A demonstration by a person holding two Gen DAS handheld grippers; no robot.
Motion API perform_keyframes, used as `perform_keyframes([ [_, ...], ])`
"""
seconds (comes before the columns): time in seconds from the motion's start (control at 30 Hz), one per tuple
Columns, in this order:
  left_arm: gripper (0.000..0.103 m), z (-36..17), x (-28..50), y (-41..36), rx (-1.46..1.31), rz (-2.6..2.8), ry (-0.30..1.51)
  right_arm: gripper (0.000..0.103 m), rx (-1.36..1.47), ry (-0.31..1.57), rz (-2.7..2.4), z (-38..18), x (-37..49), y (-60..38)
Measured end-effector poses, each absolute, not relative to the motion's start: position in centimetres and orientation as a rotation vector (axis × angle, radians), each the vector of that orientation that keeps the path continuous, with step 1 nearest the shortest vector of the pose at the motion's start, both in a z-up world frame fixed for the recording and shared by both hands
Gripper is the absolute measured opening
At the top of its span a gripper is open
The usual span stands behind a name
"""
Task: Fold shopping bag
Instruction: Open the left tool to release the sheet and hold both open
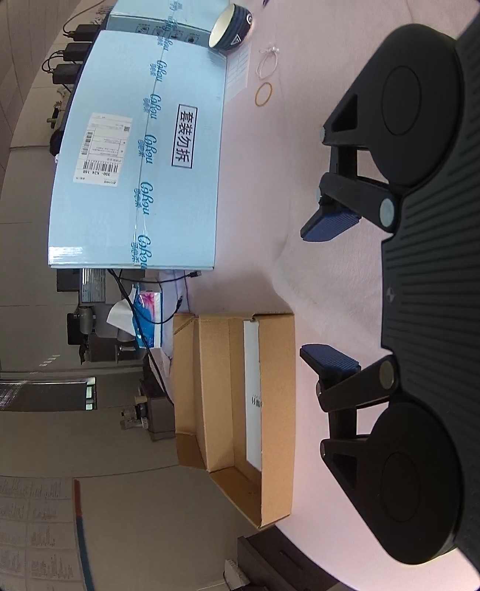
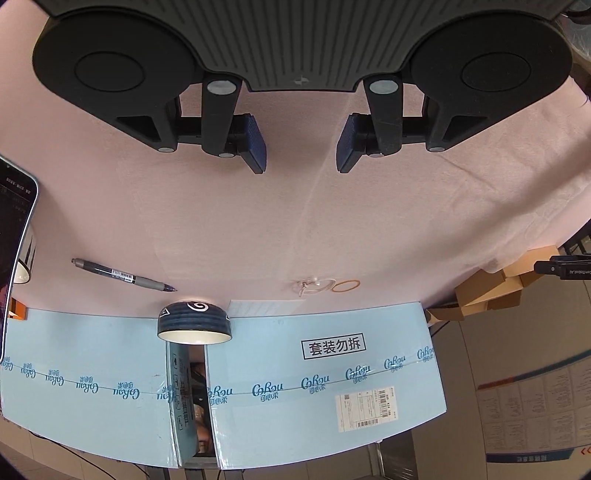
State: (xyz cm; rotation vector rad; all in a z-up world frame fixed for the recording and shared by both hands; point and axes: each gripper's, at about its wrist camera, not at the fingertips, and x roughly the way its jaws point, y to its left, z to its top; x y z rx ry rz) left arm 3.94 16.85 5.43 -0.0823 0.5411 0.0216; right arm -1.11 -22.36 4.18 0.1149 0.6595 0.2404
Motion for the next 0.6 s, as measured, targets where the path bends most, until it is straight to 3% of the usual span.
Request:
perform_keyframes([
  [0.27,0.059,2.3,1.9,11.7,0.028,-0.091,0.577,0.046,0.06,0.625,0.203,3.9,-3.0,-23.1],
  [0.6,0.062,-0.1,-0.2,14.7,0.026,0.026,0.624,0.061,0.031,0.59,0.163,3.6,-5.1,-24.1],
])
